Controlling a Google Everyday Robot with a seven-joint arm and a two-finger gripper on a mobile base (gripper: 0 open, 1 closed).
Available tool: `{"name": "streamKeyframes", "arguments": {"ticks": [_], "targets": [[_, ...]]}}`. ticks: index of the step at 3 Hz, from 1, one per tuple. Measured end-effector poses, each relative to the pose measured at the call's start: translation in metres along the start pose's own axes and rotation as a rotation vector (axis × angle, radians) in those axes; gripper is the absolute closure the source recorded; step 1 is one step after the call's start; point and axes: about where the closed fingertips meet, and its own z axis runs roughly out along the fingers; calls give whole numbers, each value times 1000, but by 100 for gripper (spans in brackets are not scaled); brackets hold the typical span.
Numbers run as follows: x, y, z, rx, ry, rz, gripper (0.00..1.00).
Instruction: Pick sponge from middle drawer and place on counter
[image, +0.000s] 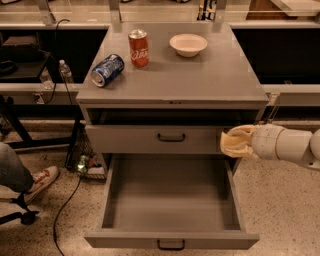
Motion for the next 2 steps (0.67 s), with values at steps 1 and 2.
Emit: {"name": "streamKeyframes", "arguments": {"ticks": [1, 2], "targets": [[0, 0, 0, 0, 0, 0, 100], [-37, -53, -35, 97, -22, -86, 100]]}}
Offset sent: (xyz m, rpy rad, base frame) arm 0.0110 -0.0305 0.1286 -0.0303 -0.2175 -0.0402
